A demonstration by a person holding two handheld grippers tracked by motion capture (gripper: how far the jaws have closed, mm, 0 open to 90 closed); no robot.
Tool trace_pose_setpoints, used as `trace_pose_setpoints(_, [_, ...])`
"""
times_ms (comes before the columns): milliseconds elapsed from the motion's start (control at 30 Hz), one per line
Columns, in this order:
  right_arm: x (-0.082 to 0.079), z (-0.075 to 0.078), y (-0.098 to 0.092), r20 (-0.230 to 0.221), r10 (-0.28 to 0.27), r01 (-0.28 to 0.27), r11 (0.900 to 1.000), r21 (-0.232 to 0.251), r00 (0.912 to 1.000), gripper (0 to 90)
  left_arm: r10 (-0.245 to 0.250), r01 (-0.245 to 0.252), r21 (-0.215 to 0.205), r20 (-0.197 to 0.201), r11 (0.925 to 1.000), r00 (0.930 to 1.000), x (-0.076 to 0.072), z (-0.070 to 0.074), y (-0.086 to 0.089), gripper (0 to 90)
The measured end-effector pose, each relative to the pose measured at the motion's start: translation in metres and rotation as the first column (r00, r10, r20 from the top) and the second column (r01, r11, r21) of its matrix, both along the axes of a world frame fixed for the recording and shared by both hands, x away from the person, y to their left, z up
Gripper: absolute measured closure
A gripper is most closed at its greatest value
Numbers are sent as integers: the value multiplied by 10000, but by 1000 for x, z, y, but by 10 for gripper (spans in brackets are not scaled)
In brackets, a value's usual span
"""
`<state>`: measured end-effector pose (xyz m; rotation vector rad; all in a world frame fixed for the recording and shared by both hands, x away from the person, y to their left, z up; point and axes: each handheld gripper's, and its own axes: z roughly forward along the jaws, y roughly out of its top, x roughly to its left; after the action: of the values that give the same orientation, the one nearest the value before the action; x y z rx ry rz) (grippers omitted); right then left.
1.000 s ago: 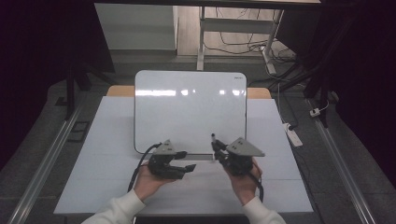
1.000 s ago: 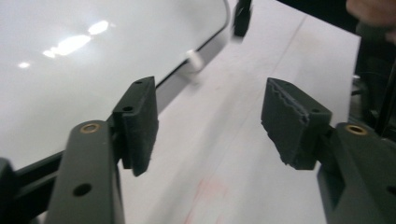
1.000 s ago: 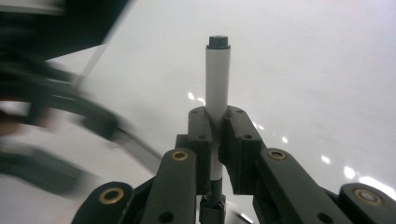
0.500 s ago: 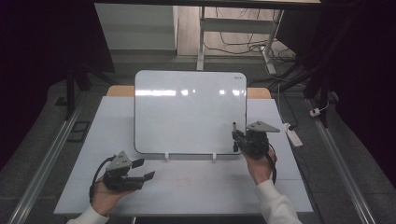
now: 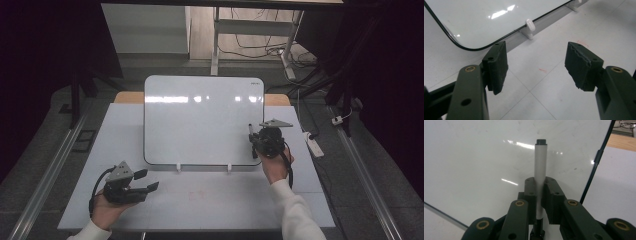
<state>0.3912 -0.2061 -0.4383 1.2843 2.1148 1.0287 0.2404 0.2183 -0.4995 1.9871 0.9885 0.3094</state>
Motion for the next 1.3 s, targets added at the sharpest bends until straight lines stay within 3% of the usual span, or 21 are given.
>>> trace_pose_setpoints(433, [8, -5, 3, -238, -169, 159, 9990, -408, 9996, 789, -24, 25, 102, -101, 9999, 9999, 0, -3, 1, 361])
trace_pose_setpoints(600, [7, -3, 3, -83, -82, 77, 9986, -514, 9999, 669, 38, -37, 109, -102, 9999, 9999, -1, -4, 4, 361])
trace_pose_setpoints(767, [-5, 4, -3, 499, 354, -339, 9989, -323, 9981, 527, 269, -269, 43, -10, 9996, 9996, -3, -3, 9, 360])
trace_pose_setpoints(933, [-27, 1, -19, 969, 1452, -1457, 9893, -23, 9846, 462, 618, -618, -64, -19, 9981, 9981, -3, -5, 16, 343])
trace_pose_setpoints(1067, [-49, -11, -42, 1309, 2200, -2255, 9738, 282, 9667, 451, 771, -772, -74, -115, 9970, 9970, -1, -7, 20, 320])
trace_pose_setpoints(1300, [-80, -36, -74, 1348, 2880, -2954, 9546, 376, 9481, 448, 775, -776, -141, -77, 9969, 9970, 0, -9, 23, 310])
